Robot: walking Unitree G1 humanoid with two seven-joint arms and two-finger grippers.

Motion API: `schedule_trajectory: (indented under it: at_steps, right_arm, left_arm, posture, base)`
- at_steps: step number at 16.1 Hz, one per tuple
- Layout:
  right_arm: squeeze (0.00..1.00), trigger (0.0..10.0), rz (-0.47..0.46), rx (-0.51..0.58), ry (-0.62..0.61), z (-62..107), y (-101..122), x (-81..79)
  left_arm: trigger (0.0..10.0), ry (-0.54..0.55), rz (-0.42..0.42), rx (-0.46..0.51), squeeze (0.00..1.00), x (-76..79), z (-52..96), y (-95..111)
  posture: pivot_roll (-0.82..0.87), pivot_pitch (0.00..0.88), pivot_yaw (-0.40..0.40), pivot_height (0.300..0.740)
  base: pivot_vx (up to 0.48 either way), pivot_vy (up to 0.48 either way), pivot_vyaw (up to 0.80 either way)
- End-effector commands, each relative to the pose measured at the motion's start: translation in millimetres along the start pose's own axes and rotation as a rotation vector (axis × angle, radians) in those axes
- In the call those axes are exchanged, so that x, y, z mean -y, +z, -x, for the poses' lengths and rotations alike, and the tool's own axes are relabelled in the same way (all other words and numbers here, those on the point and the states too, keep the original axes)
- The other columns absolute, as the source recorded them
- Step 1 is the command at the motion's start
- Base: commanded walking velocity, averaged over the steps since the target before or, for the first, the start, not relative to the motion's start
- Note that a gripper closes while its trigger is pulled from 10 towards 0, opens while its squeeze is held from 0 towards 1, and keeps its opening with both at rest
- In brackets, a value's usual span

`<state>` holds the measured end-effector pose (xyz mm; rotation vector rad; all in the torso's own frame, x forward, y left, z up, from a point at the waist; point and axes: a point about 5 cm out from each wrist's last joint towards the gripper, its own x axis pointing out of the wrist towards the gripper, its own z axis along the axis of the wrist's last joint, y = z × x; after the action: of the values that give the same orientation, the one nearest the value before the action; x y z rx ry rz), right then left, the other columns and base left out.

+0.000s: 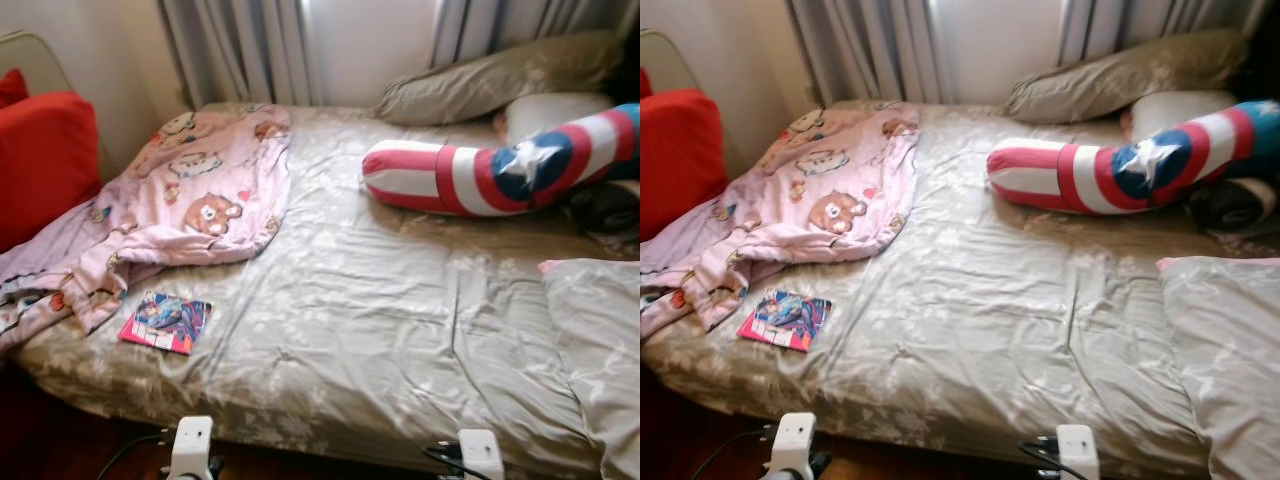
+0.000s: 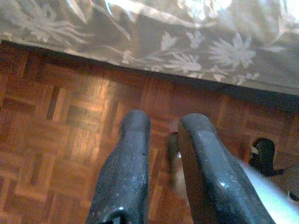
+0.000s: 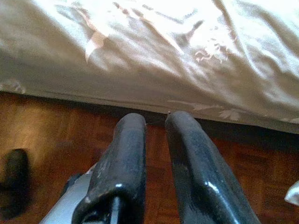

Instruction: Clean up the room

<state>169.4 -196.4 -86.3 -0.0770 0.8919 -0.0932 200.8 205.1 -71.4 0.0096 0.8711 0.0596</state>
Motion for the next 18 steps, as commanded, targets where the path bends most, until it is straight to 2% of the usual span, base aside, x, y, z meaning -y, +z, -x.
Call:
schedule_trajectory:
  at_steps: [1,12,18]
  right_arm:
    - [0.00,10.0,-0.011,0.000,0.020,-0.6,1.3,-9.2]
    - [0.00,10.0,0.003,-0.003,0.019,0.1,-0.6,-10.5]
    - [0.00,10.0,0.019,-0.008,0.024,0.3,-1.8,-11.8]
  left_arm:
    - [10.0,0.024,-0.003,-0.023,0.00,-8.6,2.2,-6.6]
    - [10.0,0.025,0.000,-0.028,0.00,-9.2,2.9,-9.3]
    - [10.0,0.027,0.001,-0.028,0.00,-9.5,3.1,-10.0]
  posture:
    - [0.01,0.060,0.011,0.740]
    - [0.00,0.002,0.005,0.740]
    - [0.00,0.000,0.002,0.740]
  base:
    - [0.000,0.356,0.00]
    - [0.000,0.355,0.00]
    - [0.000,0.353,0.00]
